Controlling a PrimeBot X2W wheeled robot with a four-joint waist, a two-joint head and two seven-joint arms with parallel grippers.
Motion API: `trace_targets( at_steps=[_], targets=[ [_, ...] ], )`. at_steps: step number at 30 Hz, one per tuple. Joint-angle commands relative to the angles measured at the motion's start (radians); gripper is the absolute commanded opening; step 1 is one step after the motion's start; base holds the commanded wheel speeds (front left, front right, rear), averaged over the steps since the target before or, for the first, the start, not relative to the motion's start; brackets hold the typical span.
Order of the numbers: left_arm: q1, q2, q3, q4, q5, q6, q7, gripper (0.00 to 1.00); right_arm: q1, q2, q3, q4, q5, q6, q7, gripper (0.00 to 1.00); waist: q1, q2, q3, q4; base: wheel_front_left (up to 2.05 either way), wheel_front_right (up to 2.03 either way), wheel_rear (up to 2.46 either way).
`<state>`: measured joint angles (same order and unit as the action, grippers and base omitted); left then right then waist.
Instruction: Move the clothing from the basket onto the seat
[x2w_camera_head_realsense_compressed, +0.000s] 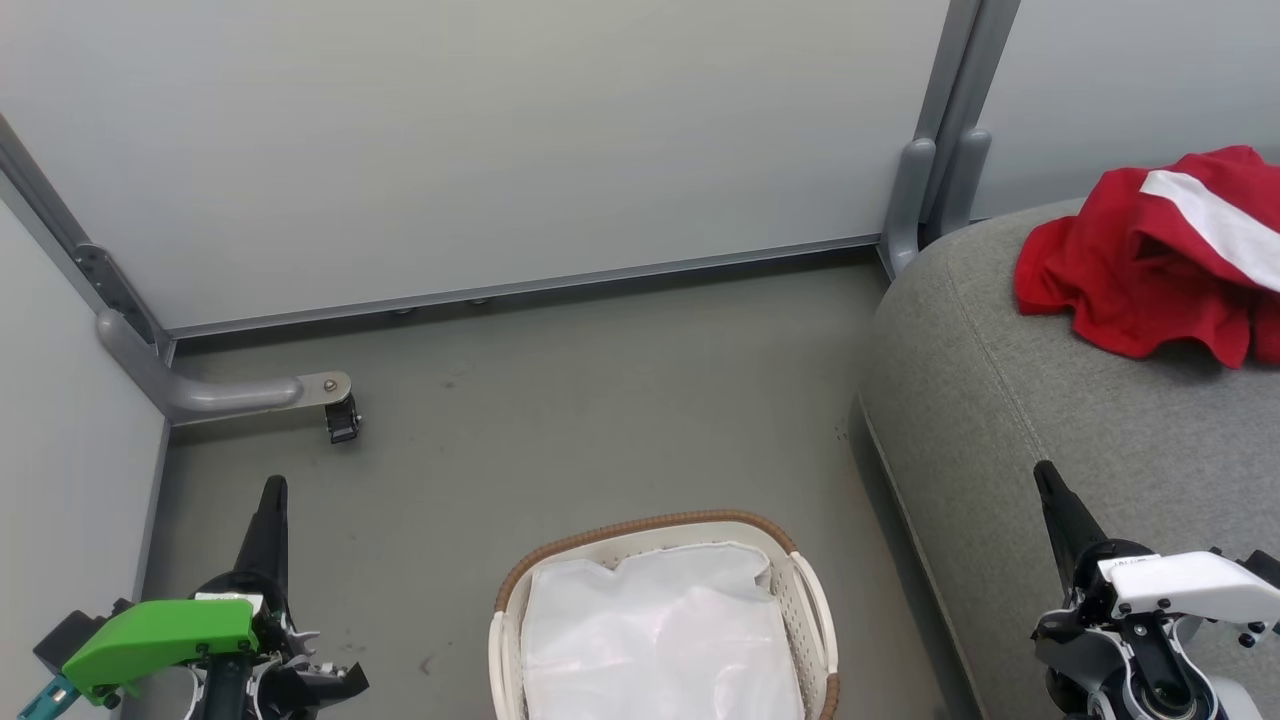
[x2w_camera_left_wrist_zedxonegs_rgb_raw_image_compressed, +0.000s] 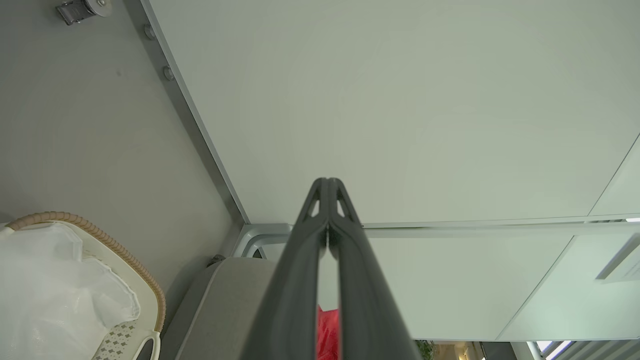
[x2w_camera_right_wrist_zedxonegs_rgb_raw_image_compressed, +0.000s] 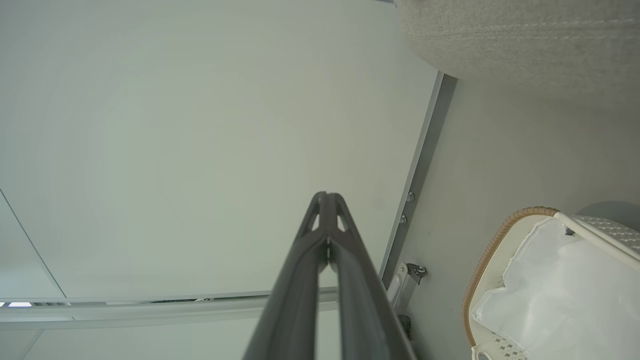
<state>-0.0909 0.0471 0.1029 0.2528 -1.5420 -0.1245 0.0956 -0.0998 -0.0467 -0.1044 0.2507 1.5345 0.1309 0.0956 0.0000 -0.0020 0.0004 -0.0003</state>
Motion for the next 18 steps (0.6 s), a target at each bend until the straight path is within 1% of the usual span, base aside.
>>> trace_targets(
  at_steps=[1, 11, 18],
  targets=[
    [-0.017, 0.005, 0.007, -0.007, -0.018, -0.008, 0.006, 0.0, -0.012, -0.006, -0.005, -0.006, 0.02, 0.0, 0.006, 0.0, 0.0, 0.0019, 0.0, 0.0, 0.0, 0.0, 0.0],
    [-0.025, 0.006, 0.014, -0.01, -0.075, -0.009, 0.023, 0.0, -0.013, -0.006, -0.012, -0.009, 0.083, 0.0, 0.021, 0.0, 0.0, 0.002, 0.003, 0.0, 0.0, 0.0, 0.0],
    [-0.024, 0.006, 0.014, -0.009, -0.072, -0.009, 0.023, 0.0, -0.013, -0.006, -0.012, -0.008, 0.08, 0.0, 0.021, 0.0, 0.0, 0.002, 0.003, 0.0, 0.0, 0.0, 0.0]
  ],
)
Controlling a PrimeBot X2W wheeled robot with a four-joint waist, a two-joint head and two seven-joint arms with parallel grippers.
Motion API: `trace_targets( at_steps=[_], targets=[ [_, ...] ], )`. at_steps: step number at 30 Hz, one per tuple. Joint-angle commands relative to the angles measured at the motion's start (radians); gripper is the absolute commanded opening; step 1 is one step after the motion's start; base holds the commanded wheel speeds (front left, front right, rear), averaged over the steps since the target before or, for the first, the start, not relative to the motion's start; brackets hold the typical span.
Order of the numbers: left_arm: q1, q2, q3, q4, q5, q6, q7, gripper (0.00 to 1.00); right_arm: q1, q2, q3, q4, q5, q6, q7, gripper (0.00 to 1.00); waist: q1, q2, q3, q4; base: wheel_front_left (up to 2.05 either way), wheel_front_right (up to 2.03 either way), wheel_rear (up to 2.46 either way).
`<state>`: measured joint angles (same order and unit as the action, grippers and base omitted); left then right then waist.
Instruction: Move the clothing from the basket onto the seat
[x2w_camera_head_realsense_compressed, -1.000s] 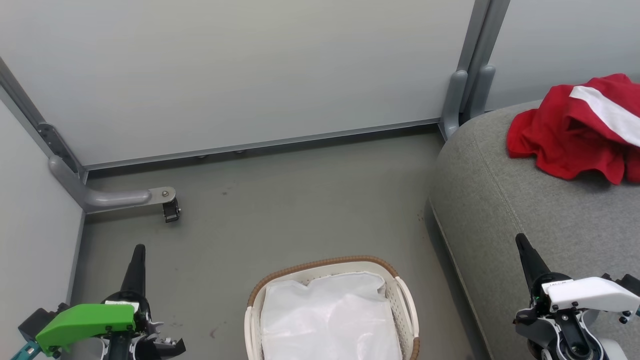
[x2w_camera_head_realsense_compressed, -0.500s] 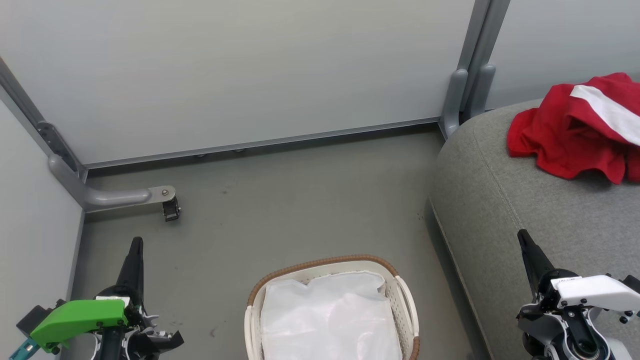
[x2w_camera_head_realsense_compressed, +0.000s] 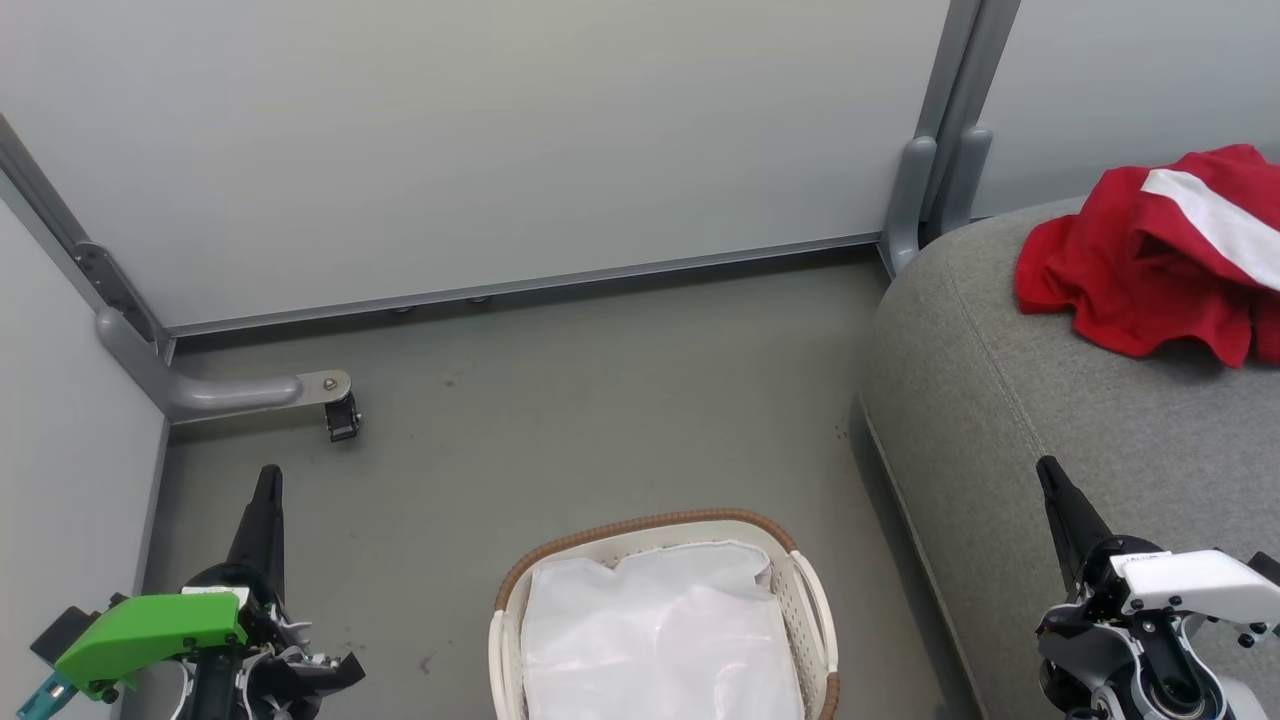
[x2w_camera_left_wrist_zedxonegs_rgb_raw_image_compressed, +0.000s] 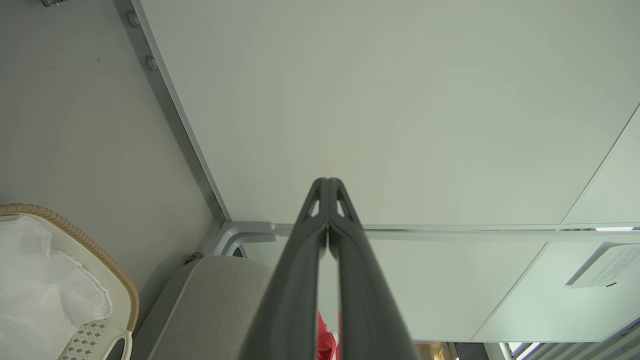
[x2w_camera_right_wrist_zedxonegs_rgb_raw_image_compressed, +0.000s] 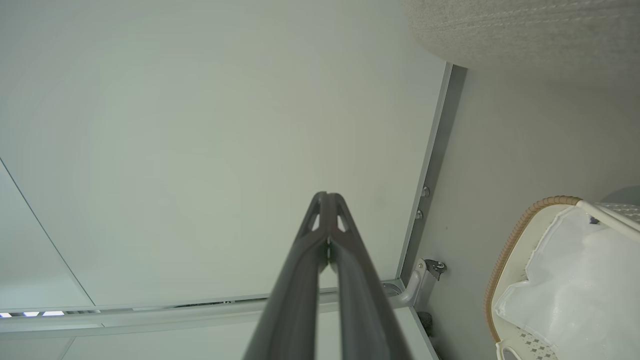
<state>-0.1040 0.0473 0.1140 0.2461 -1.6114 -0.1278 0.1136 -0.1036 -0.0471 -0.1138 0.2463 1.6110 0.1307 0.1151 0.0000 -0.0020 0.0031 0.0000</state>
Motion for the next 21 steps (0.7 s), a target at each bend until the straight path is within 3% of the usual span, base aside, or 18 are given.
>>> trace_targets(
  at_steps=[1, 21],
  targets=[
    [-0.01, 0.005, 0.003, -0.002, -0.003, -0.006, 0.005, 0.0, -0.009, -0.006, -0.003, -0.004, 0.004, 0.0, 0.002, 0.0, 0.0, 0.002, 0.0, 0.0, 0.0, 0.0, 0.0],
    [-0.01, 0.005, 0.002, -0.002, -0.003, -0.006, 0.004, 0.0, -0.009, -0.006, -0.002, -0.004, 0.004, 0.0, 0.001, 0.0, 0.0, 0.002, 0.0, 0.0, 0.0, 0.0, 0.0]
  ],
)
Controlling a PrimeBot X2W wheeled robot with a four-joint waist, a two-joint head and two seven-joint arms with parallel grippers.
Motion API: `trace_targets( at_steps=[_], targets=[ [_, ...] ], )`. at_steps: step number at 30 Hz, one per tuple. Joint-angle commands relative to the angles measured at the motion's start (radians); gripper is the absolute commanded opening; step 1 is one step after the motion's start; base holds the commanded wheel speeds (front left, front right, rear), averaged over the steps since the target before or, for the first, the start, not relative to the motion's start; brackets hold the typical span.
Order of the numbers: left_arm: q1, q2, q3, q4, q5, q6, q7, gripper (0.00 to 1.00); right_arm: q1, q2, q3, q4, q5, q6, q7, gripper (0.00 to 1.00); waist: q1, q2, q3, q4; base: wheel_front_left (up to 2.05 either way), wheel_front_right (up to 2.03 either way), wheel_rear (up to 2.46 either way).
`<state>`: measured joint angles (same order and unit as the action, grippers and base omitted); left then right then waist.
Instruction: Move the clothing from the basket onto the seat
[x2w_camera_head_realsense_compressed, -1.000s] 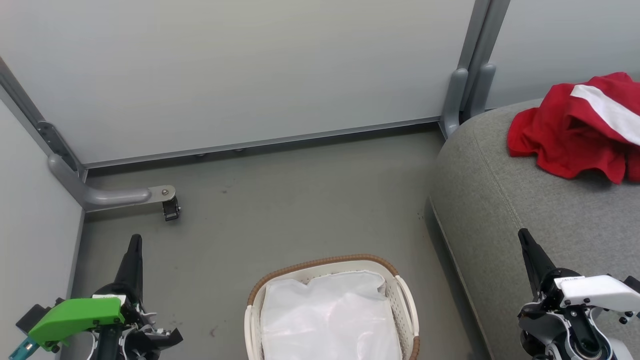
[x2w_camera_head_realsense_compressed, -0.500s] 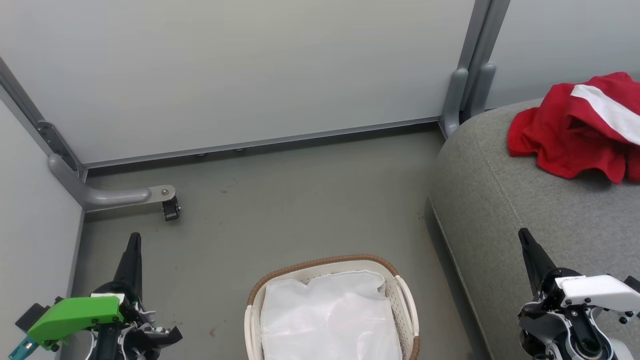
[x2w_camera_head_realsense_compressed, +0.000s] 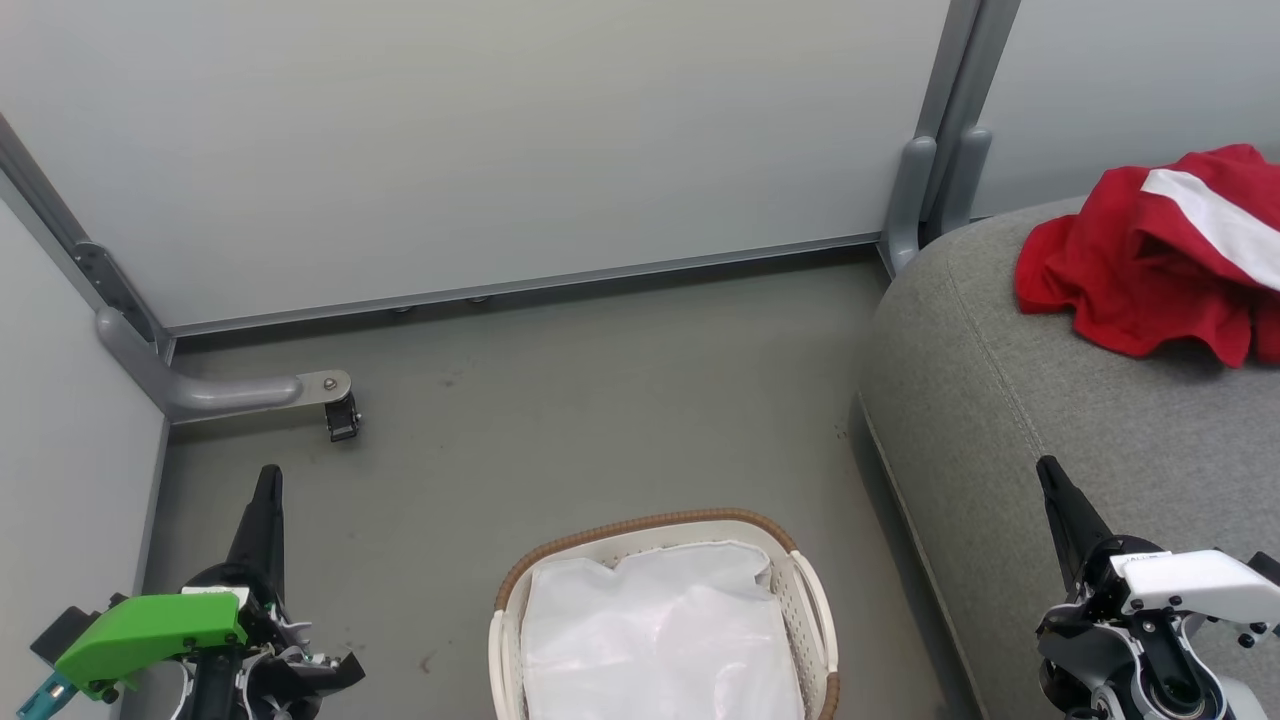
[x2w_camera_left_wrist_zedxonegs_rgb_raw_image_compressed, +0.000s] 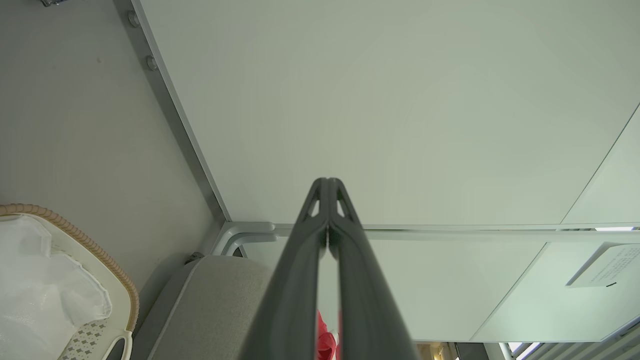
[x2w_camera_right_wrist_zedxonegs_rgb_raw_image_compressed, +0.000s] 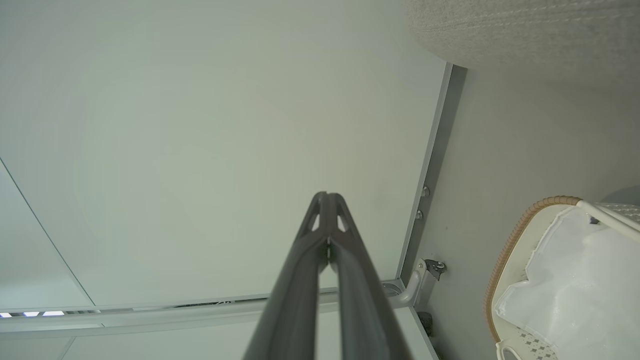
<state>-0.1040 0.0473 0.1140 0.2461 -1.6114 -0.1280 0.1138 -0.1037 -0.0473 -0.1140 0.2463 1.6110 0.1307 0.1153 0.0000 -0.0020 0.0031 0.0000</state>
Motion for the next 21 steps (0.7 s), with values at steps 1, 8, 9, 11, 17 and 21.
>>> trace_targets(
  at_steps=[1, 8, 9, 11, 17, 21],
  targets=[
    [-0.01, 0.005, 0.002, -0.002, -0.003, -0.005, 0.004, 0.0, -0.009, -0.006, -0.002, -0.004, 0.004, 0.0, 0.001, 0.0, 0.0, 0.002, 0.0, 0.0, 0.0, 0.0, 0.0],
    [-0.01, 0.005, 0.002, -0.002, -0.003, -0.005, 0.004, 0.0, -0.009, -0.006, -0.002, -0.004, 0.004, 0.0, 0.001, 0.0, 0.0, 0.002, 0.0, 0.0, 0.0, 0.0, 0.0],
    [-0.01, 0.005, 0.002, -0.002, -0.003, -0.005, 0.004, 0.0, -0.009, -0.006, -0.002, -0.004, 0.004, 0.0, 0.001, 0.0, 0.0, 0.002, 0.0, 0.0, 0.0, 0.0, 0.0],
    [-0.01, 0.005, 0.002, -0.002, -0.003, -0.005, 0.004, 0.0, -0.009, -0.006, -0.002, -0.004, 0.004, 0.0, 0.001, 0.0, 0.0, 0.002, 0.0, 0.0, 0.0, 0.0, 0.0],
    [-0.01, 0.005, 0.002, -0.003, -0.003, -0.005, 0.004, 0.0, -0.009, -0.006, -0.002, -0.004, 0.004, 0.0, 0.001, 0.0, 0.0, 0.002, 0.0, 0.0, 0.0, 0.0, 0.0],
    [-0.01, 0.005, 0.002, -0.003, -0.003, -0.005, 0.004, 0.0, -0.009, -0.006, -0.002, -0.004, 0.004, 0.0, 0.001, 0.0, 0.0, 0.002, 0.0, 0.0, 0.0, 0.0, 0.0]
  ],
)
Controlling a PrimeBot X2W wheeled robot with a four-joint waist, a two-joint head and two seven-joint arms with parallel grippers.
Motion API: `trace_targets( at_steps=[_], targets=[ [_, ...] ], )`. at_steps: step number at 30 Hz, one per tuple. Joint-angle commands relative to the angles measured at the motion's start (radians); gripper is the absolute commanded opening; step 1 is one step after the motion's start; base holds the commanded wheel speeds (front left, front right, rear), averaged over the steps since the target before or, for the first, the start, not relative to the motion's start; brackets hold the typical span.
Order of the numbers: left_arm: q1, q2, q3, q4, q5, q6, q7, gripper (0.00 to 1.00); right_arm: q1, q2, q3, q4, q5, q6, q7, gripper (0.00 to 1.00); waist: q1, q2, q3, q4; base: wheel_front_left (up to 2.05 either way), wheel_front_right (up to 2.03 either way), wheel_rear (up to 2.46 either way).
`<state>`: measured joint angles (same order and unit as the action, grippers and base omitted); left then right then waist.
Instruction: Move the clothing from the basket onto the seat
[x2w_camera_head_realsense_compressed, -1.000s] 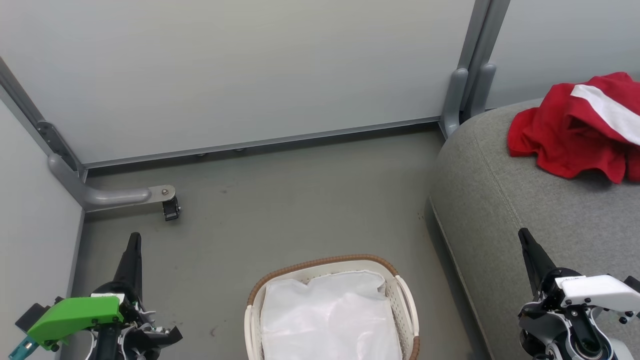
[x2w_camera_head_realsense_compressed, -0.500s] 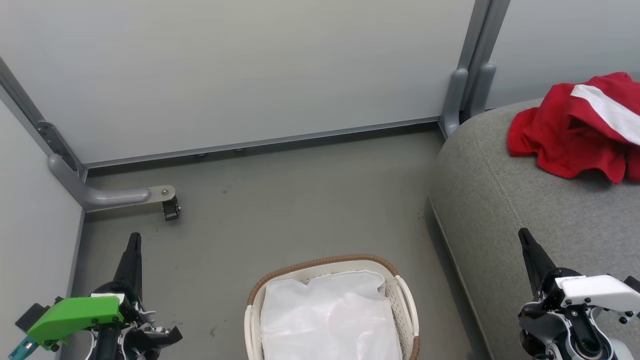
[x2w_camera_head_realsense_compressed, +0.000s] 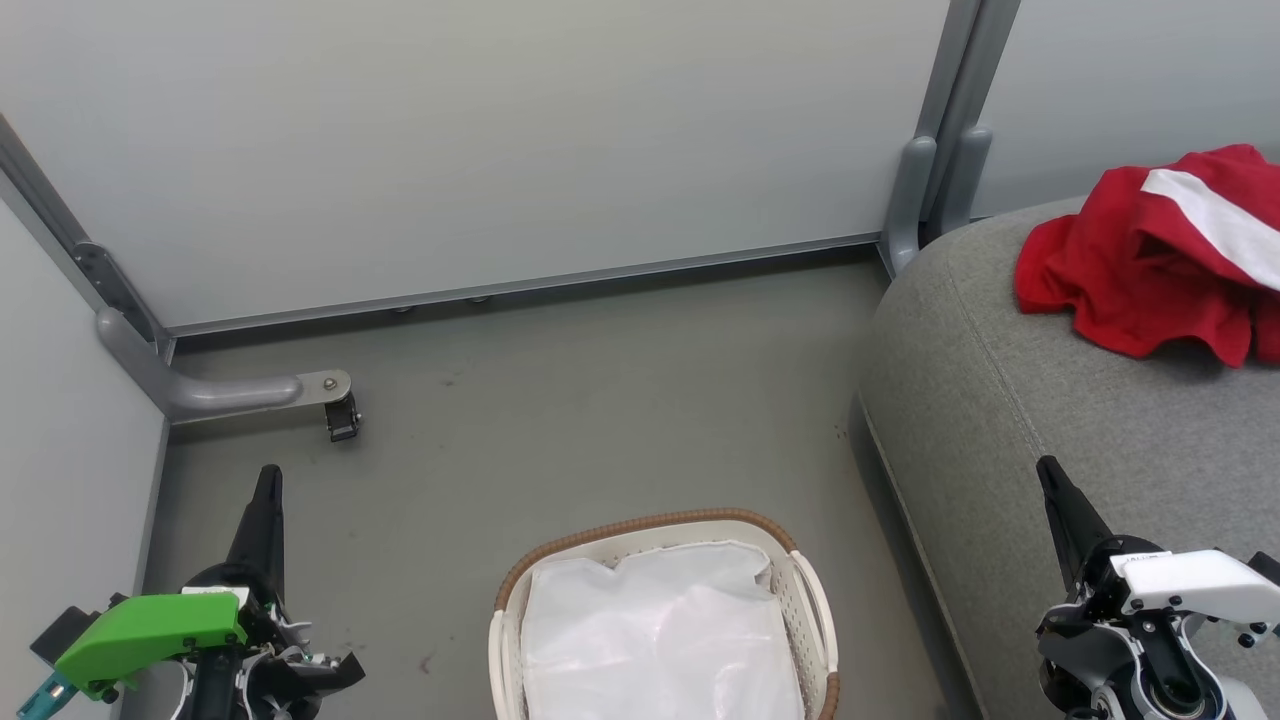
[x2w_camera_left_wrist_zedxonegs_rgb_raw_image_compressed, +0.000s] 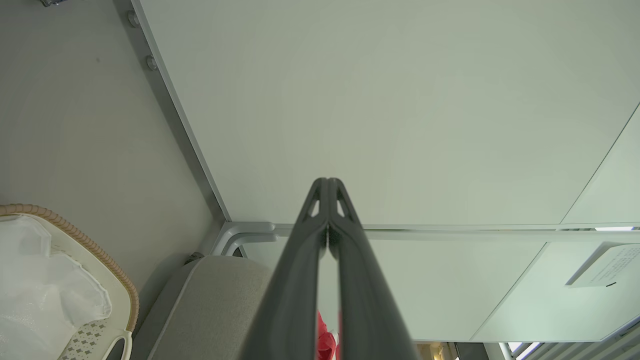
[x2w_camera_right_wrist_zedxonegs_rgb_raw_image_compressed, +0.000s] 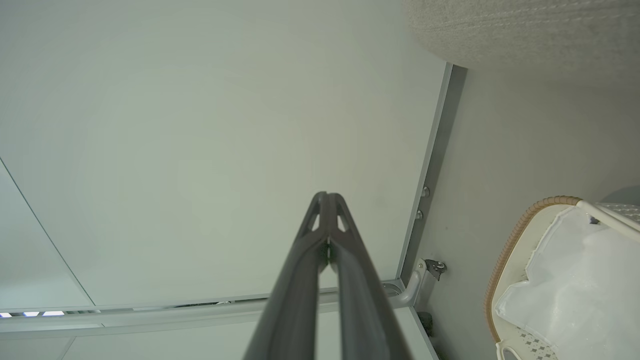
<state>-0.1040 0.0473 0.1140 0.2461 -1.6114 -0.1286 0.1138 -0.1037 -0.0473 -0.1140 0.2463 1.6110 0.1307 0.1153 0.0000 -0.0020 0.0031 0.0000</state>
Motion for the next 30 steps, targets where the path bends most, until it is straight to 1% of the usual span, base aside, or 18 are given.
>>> trace_targets(
  at_steps=[1, 30],
  targets=[
    [-0.01, 0.005, 0.002, -0.003, -0.003, -0.004, 0.004, 0.0, -0.009, -0.006, -0.002, -0.004, 0.004, 0.0, 0.001, 0.0, 0.0, 0.002, 0.0, 0.0, 0.0, 0.0, 0.0],
    [-0.01, 0.005, 0.002, -0.003, -0.003, -0.004, 0.004, 0.0, -0.009, -0.006, -0.002, -0.004, 0.004, 0.0, 0.001, 0.0, 0.0, 0.002, 0.0, 0.0, 0.0, 0.0, 0.0]
  ],
)
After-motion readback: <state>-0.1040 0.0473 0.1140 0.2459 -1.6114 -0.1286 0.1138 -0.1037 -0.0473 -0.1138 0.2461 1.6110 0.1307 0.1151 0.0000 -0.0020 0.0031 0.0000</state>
